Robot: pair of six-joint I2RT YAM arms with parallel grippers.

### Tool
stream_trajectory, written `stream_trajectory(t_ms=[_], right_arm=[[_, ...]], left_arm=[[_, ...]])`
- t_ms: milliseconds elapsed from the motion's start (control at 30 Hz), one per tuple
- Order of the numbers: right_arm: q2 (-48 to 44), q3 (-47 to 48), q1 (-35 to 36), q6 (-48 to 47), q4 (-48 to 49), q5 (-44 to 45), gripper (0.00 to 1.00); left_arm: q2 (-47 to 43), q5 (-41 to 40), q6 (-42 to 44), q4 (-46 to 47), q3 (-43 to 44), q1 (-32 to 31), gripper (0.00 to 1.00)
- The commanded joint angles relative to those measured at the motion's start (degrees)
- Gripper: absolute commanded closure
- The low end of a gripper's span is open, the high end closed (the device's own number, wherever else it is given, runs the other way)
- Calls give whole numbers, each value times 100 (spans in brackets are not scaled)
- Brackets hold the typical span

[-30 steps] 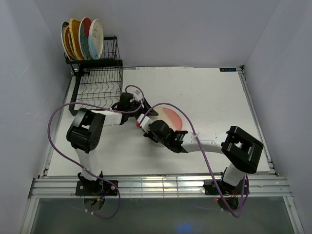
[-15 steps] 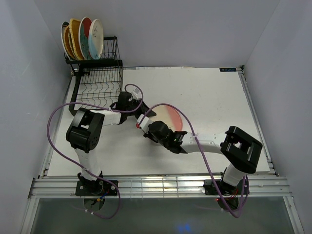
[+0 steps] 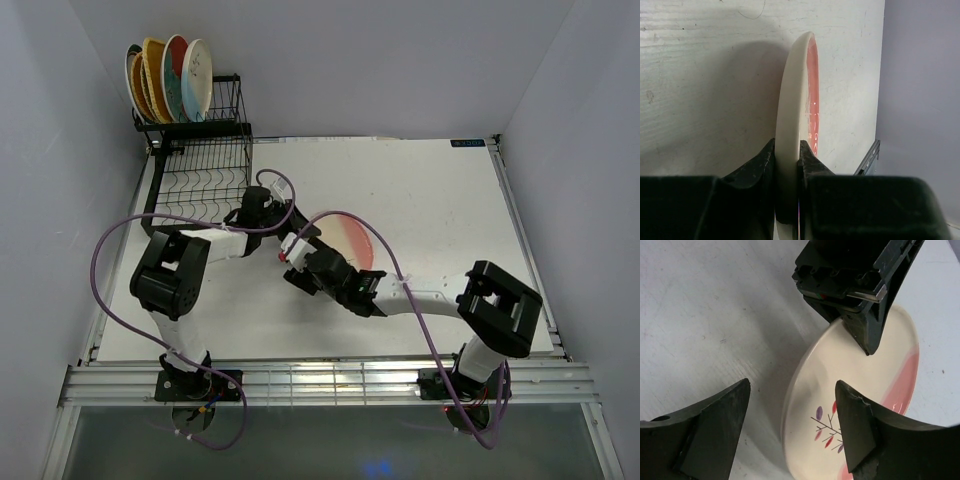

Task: Load the plates into the dish rack
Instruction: Insert the plate into the dish rack.

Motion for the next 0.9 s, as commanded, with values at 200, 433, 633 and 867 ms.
stream_trajectory(t_ms=[200,433,633,867], right_arm=[[-1248,-912,31,48,1066,102,16],[-2304,-1660,31,303,1542,444,16],[-2972,-2012,-4,513,1533,1086,18],[-3447,-2277,-66,707,1533,1500,16]], left_arm=[[-835,-666,504,200,-227,-41,100],[-1415,-1396,1014,403,-438,-41,100],[-2091,-1502,2313,807,-464,-32,100],[-2628,-1721,2868,843,-114,-41,100]])
